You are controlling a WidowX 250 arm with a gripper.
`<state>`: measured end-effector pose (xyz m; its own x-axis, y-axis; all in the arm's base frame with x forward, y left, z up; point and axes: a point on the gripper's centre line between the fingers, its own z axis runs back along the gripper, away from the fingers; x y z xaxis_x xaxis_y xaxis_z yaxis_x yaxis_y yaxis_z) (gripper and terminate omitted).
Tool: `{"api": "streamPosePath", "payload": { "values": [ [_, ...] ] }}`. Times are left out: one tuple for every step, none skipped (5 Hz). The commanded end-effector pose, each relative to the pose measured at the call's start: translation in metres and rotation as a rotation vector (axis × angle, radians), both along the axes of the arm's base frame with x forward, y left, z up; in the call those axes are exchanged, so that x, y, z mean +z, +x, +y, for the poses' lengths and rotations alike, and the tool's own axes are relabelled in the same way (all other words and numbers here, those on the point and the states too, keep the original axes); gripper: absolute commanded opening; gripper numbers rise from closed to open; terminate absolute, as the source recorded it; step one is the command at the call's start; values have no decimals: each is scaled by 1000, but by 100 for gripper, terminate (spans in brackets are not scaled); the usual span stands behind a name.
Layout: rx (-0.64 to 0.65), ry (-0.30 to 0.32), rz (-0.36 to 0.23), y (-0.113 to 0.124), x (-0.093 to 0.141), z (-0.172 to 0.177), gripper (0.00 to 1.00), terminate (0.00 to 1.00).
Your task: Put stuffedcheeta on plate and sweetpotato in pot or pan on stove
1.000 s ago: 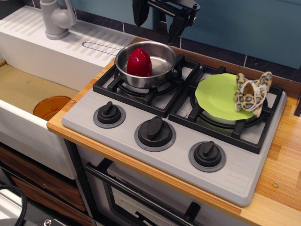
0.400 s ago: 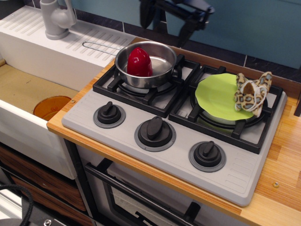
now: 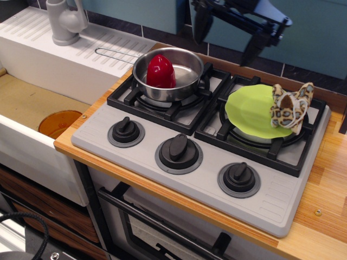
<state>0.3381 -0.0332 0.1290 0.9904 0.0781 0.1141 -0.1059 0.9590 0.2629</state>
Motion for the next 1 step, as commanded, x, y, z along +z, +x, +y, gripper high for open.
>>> {"api": "streamPosePath", "payload": {
  "values": [
    [3,-72,-118,13,10,-15,100,100]
  ]
}}
